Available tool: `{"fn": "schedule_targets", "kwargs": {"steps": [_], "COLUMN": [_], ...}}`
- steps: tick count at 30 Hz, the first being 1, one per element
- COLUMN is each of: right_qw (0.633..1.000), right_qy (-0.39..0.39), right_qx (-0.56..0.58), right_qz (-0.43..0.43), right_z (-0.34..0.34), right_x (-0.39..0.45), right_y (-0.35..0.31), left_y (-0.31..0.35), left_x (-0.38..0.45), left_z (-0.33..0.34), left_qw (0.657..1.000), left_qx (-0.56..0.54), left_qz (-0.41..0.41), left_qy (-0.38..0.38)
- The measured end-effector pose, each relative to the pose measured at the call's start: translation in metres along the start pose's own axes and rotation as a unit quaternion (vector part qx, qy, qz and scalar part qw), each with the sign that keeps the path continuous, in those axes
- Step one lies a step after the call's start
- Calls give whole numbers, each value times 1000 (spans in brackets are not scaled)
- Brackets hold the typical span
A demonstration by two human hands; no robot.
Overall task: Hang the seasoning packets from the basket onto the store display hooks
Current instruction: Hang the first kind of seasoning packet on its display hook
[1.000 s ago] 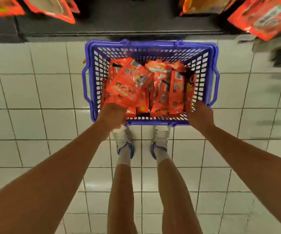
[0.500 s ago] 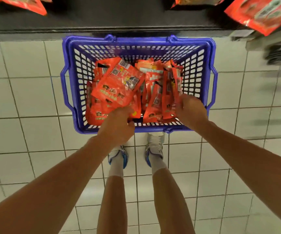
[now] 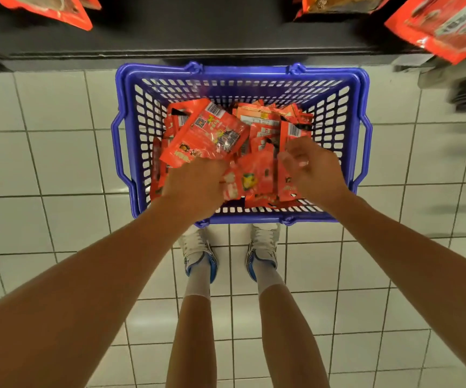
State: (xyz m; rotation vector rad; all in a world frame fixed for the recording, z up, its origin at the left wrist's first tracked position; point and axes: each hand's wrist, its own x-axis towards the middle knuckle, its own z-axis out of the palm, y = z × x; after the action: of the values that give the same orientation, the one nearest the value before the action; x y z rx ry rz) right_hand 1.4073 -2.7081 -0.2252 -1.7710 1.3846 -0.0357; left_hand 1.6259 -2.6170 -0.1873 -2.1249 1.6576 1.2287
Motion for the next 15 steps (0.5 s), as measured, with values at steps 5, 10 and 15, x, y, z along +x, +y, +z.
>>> {"fn": "schedule_targets", "kwargs": {"steps": [5, 10, 15], "right_qw": [955, 938, 980], "right_qy": [-141, -137, -18], "right_qx": [-136, -181, -184], "right_qz": [222, 263, 71], "right_z": [50, 81, 43], "right_x": [-4, -9, -10], "right_y": [57, 84, 73], "left_y": [-33, -43, -39], "left_x": [-4, -3, -5], "left_z": [12, 27, 24], "left_qw": [989, 984, 972], "left_qx": [-96, -137, -180], "left_qz": [-82, -77, -95], "left_qy": [71, 85, 118]}}
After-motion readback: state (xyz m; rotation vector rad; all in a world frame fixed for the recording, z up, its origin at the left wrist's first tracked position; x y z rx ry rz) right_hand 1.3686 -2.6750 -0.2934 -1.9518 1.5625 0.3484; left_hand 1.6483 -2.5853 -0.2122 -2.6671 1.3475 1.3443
